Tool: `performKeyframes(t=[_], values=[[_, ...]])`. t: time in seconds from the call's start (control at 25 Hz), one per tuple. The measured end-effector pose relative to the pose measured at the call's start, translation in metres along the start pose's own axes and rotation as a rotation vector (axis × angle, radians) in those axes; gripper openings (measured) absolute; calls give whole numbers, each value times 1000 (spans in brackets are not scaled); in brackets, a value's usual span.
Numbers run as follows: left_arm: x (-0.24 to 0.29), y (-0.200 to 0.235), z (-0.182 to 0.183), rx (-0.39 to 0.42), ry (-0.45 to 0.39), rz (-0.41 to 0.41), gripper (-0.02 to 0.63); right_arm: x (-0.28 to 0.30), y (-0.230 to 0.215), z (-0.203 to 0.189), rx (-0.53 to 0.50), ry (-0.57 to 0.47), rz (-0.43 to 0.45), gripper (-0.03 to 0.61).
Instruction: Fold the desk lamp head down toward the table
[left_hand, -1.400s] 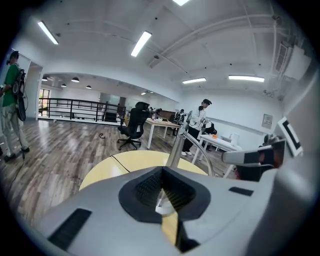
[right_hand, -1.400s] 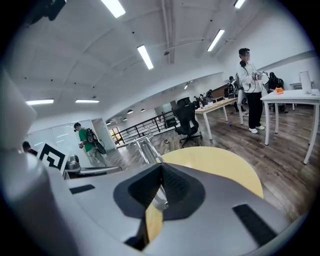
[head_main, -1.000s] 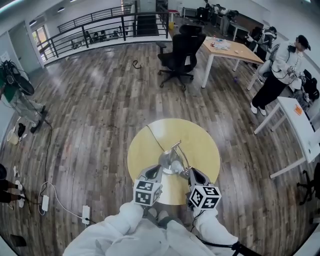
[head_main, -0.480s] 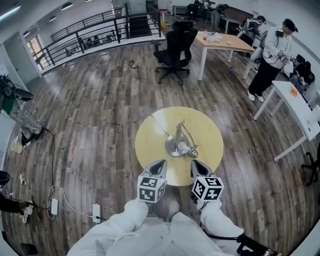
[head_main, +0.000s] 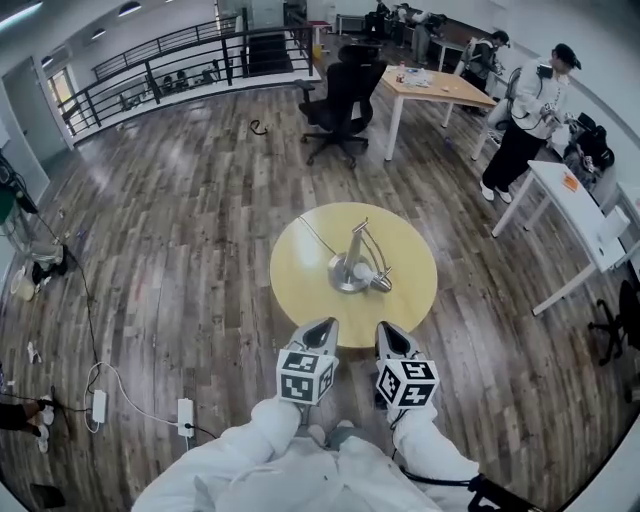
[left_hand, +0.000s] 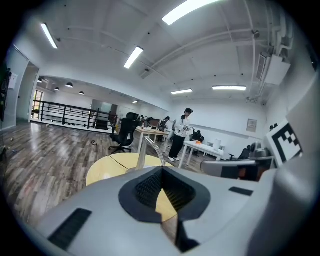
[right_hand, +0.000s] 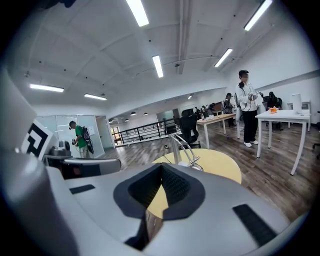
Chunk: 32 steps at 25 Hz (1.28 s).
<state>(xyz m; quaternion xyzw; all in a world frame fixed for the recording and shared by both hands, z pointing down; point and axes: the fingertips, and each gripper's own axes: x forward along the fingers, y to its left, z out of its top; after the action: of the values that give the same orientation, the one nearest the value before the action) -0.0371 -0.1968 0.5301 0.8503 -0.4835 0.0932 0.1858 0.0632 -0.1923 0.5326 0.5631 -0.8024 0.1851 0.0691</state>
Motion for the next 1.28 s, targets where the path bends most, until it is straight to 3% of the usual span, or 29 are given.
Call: performKeyframes(t=[0.2, 0.6, 1.28], values=[[-9, -3, -6, -28, 15, 30, 2, -10, 3, 1, -2, -5, -7, 13], [-12, -13, -4, 29, 17, 52, 2, -13, 4, 13, -14, -37, 0, 14], [-3, -12, 1, 18, 4, 65, 2, -7, 0, 17, -90, -23, 30, 12]])
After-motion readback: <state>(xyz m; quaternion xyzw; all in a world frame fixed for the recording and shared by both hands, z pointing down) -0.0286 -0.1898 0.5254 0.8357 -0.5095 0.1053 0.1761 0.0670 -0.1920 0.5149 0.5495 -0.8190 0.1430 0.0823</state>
